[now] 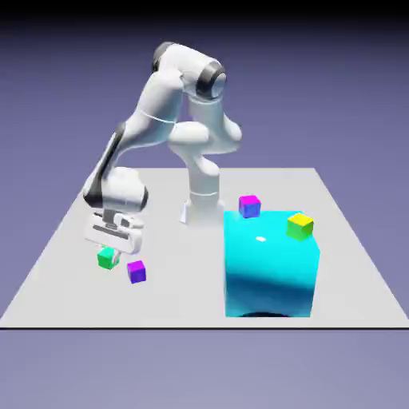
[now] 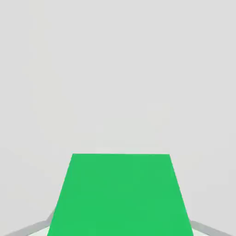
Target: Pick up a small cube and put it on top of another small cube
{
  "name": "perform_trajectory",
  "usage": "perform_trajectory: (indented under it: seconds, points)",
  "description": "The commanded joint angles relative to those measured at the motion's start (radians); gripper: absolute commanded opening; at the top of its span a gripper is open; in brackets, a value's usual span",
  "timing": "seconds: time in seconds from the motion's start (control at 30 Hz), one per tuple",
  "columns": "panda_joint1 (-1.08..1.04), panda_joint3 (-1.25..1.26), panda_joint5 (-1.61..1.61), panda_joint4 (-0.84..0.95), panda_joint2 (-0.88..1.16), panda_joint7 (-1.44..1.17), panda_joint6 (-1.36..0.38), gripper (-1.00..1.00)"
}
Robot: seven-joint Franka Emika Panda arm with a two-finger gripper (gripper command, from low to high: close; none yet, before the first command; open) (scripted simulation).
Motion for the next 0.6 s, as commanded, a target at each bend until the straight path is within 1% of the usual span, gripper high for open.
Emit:
perform_trajectory:
  seconds: [0.0, 0.07, 0.13, 0.57]
  points:
    - [0.008, -0.011, -0.017, -0.015, -0.036, 0.003, 0.021, -1.00]
    - [0.023, -0.033, -0.053, -0.044, -0.109, 0.009, 0.064, -1.00]
    - [0.023, -0.033, -0.053, -0.045, -0.110, 0.009, 0.065, -1.00]
    - [0.020, 0.366, -0.618, 0.011, -0.334, 0.403, -0.116, -1.00]
